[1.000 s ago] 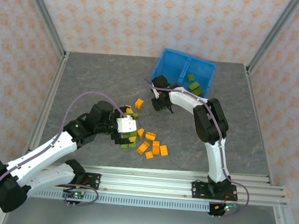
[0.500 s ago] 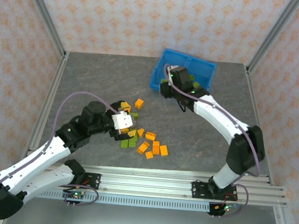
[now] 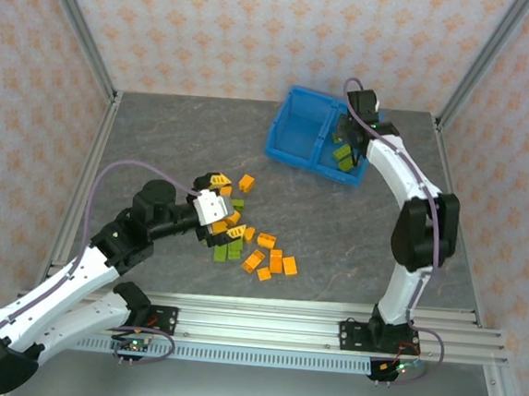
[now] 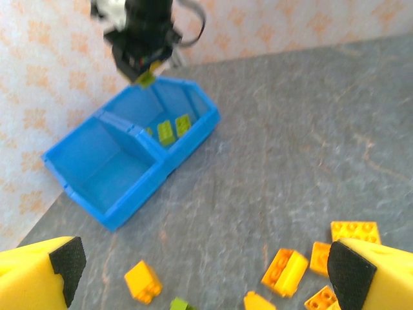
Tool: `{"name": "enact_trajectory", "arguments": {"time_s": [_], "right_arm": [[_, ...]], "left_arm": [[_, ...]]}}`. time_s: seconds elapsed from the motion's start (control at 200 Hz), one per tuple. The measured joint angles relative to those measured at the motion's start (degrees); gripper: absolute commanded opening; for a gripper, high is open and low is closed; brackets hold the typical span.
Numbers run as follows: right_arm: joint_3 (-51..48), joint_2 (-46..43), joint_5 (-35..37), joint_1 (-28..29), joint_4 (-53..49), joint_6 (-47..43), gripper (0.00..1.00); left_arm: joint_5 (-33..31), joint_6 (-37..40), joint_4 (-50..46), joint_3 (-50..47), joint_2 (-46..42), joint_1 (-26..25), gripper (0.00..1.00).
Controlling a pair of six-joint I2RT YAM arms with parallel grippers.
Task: Sort the legos into containers by color
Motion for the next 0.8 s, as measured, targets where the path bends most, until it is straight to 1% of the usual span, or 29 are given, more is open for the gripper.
{"name": "enact_trajectory", "arguments": {"time_s": [0.145, 0.255, 0.36, 0.42, 0.521, 0.581, 0.666, 0.751, 0.801], "right_arm": [[6.0, 8.7, -0.3, -0.1, -3.8, 1.6, 0.28], [8.0, 12.0, -0.9, -0.2, -6.0, 3.0, 0.35], [8.9, 13.2, -1.1, -0.3, -7.5, 4.0, 0.46], [8.9, 13.1, -1.1, -0.5, -7.9, 4.7, 0.48], [8.8, 13.1, -1.3, -0.5, -7.8, 5.0, 0.48], [7.6, 12.1, -1.5, -0.5, -7.5, 5.2, 0.48], [4.0, 8.5, -2.0, -0.5, -6.8, 5.4, 0.48], [-2.3, 1.3, -3.0, -0.4, -5.3, 6.1, 0.48], [-7.7, -5.2, -3.6, 0.0, -3.2, 6.5, 0.50]], "left_arm": [[4.0, -1.6, 1.4, -0.1, 0.7, 0.0, 1.00], [5.3, -1.5, 1.3, -0.1, 1.7, -0.4, 1.00], [5.2, -1.2, 1.1, -0.1, 2.2, -0.7, 1.00], [5.2, -1.0, 0.8, -0.1, 2.3, -0.7, 1.00], [4.9, -1.0, 0.1, -0.1, 2.7, -0.7, 1.00], [4.5, -1.0, -0.2, 0.0, 3.5, -0.7, 1.00], [3.3, -1.6, -0.8, 0.3, 5.3, -0.7, 1.00], [0.4, -4.5, -1.8, 1.5, 7.5, -0.7, 1.00], [-2.5, -8.4, -3.1, 3.6, 9.7, -0.7, 1.00]]}}
